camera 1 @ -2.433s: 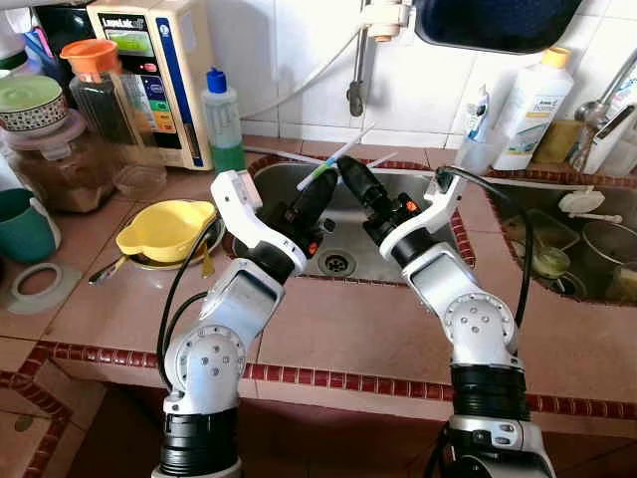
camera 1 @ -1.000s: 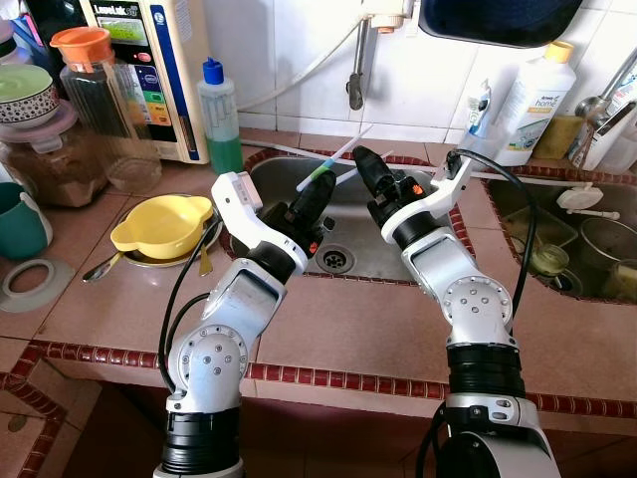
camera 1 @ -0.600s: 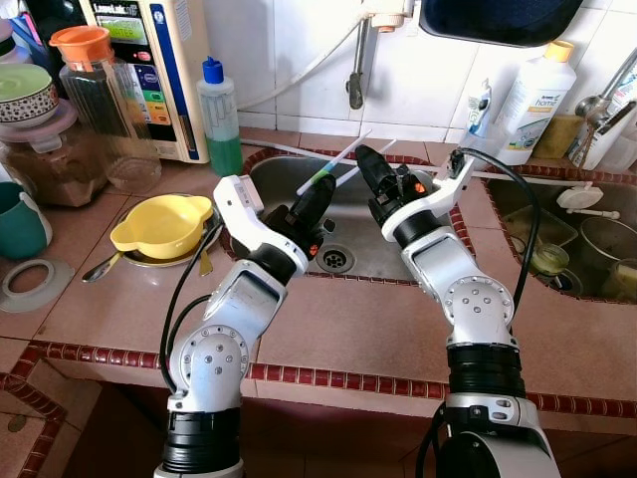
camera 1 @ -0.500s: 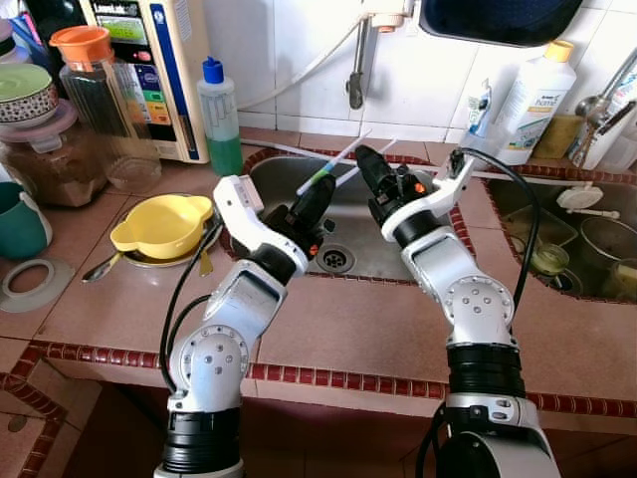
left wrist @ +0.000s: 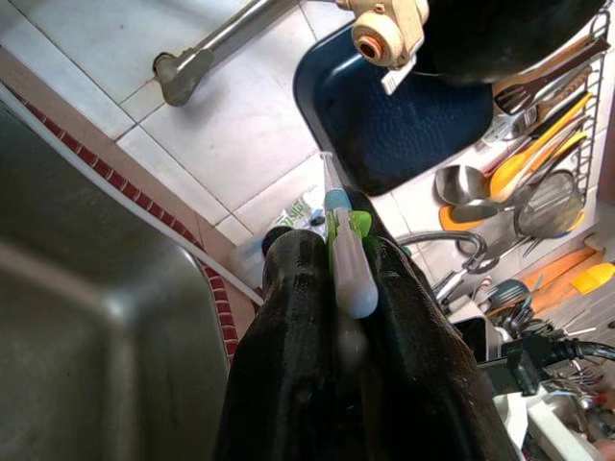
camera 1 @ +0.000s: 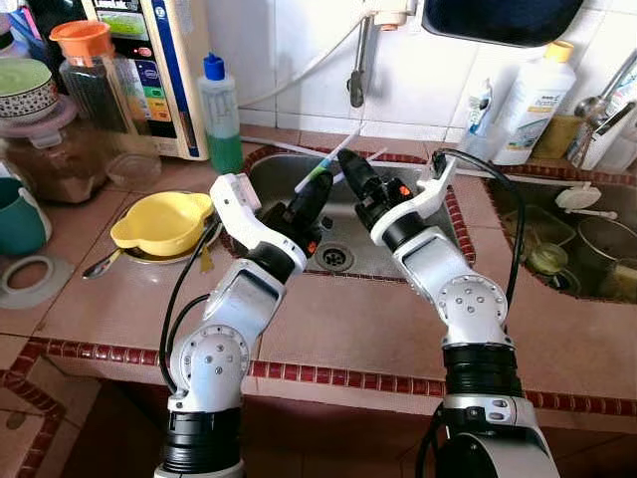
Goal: Kitchen organization
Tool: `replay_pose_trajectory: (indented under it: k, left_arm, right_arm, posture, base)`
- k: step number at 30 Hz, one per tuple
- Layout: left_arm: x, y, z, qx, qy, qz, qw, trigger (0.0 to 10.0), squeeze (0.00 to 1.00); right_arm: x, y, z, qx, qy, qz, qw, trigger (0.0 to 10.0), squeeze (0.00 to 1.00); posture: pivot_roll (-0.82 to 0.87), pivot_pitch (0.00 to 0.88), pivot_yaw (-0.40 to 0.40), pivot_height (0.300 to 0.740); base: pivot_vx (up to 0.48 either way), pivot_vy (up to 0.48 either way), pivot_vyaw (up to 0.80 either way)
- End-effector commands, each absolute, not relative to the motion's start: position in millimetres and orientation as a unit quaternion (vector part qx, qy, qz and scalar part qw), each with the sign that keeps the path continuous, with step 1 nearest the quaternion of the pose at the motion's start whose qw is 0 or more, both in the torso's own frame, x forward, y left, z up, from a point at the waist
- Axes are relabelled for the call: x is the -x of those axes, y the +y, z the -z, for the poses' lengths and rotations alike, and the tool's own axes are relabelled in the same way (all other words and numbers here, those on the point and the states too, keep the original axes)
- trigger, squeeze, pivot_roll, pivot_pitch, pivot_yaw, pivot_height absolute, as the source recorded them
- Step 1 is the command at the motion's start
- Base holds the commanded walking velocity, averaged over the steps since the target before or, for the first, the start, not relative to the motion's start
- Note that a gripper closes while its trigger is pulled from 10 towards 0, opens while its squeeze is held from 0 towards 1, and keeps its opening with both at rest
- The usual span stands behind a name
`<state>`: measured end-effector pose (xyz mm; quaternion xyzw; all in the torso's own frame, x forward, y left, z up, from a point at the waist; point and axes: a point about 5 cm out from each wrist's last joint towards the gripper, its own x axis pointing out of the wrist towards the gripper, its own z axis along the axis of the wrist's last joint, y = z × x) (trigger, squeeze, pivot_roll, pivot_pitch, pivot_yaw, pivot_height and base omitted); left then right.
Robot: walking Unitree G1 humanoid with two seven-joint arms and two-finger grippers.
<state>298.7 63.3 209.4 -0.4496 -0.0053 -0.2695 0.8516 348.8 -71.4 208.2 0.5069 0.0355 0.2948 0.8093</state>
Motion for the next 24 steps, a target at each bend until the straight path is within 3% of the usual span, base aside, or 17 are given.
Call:
replay_pose_trajectory:
  k: [1,2,3,4,5,24]
  left_arm:
    - [-291.1,41.9,-210.0,0.472,0.008,0.291,0.832,10.0,0.00]
    - [-290.9,41.6,-209.5,0.471,0.009,0.291,0.832,10.0,0.00]
    - [-290.7,41.3,-209.3,0.471,0.010,0.291,0.832,10.0,0.00]
    - [-290.6,41.0,-209.0,0.471,0.010,0.291,0.832,10.0,0.00]
    - [-290.6,41.0,-208.9,0.471,0.010,0.291,0.833,10.0,0.00]
    - [-293.3,43.7,-207.4,0.459,0.012,0.279,0.843,10.0,0.00]
  right_arm:
    - [-339.4,-38.1,-208.6,-0.534,0.056,-0.330,0.777,10.0,1.00]
    - [-340.0,-38.2,-208.6,-0.533,0.056,-0.328,0.778,10.0,0.00]
    - [-340.7,-38.6,-208.8,-0.535,0.056,-0.325,0.777,10.0,0.00]
    - [-341.3,-39.1,-208.8,-0.537,0.055,-0.323,0.777,5.8,0.00]
    - [-341.9,-39.6,-208.8,-0.538,0.054,-0.321,0.777,0.0,0.00]
    - [-343.9,-43.7,-209.6,-0.543,0.046,-0.305,0.781,0.0,0.00]
  posture:
    - [0.03,0.033,-0.060,0.740]
    - [0.03,0.033,-0.061,0.740]
    - [0.03,0.033,-0.061,0.740]
    - [0.03,0.033,-0.060,0.740]
    - [0.03,0.033,-0.061,0.740]
    - [0.03,0.034,-0.049,0.740]
  base:
    - [0.000,0.000,0.00]
    - [0.000,0.000,0.00]
    - [0.000,0.000,0.00]
    - [0.000,0.000,0.00]
    - [0.000,0.000,0.00]
    - [0.000,0.000,0.00]
